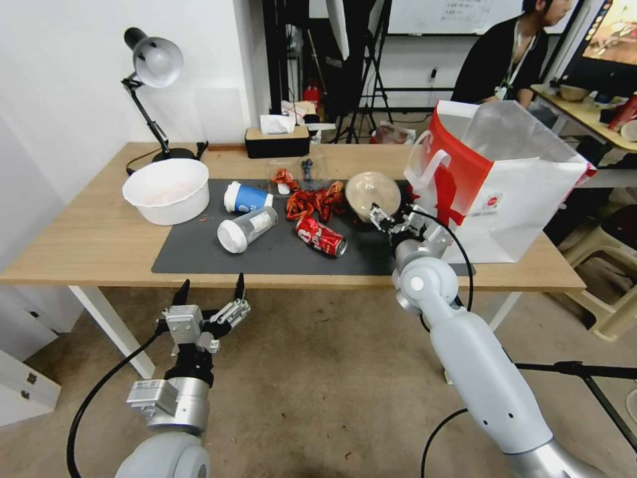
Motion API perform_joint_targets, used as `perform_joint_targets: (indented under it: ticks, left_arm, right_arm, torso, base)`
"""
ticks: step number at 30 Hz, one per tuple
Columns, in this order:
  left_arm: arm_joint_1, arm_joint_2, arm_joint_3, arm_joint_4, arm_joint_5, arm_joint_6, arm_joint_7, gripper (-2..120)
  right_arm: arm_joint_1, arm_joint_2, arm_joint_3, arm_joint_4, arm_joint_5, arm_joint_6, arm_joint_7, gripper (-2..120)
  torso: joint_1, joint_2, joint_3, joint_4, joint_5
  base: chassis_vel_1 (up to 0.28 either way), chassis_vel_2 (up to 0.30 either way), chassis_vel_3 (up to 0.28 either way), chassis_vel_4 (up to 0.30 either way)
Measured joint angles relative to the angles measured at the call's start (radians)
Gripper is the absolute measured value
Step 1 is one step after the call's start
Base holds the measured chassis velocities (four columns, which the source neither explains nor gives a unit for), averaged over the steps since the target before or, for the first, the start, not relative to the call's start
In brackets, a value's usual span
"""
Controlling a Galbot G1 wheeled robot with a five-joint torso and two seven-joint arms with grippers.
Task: Pick up the trash from the table and place it into the takeout bag.
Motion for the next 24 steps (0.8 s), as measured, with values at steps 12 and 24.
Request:
perform_joint_targets:
  ticks: [12, 24]
  left_arm:
    - [0.002, 0.000, 0.004, -0.003, -0.002, -0.005, 0.002, 100]
    - [0.002, 0.000, 0.008, -0.002, -0.002, -0.012, 0.004, 100]
  right_arm:
    - [0.004, -0.001, 0.006, -0.014, -0.002, -0.019, 0.011, 19]
    - [-0.013, -0.027, 0.012, 0.029, -0.026, 0.005, -0.036, 0]
  torso:
    - [0.000, 0.000, 0.000, 0.0000, 0.0001]
    - [0.000, 0.000, 0.000, 0.0001, 0.0001]
  base:
    - [0.000, 0.000, 0.000, 0.000]
    - [0.000, 0.000, 0.000, 0.000]
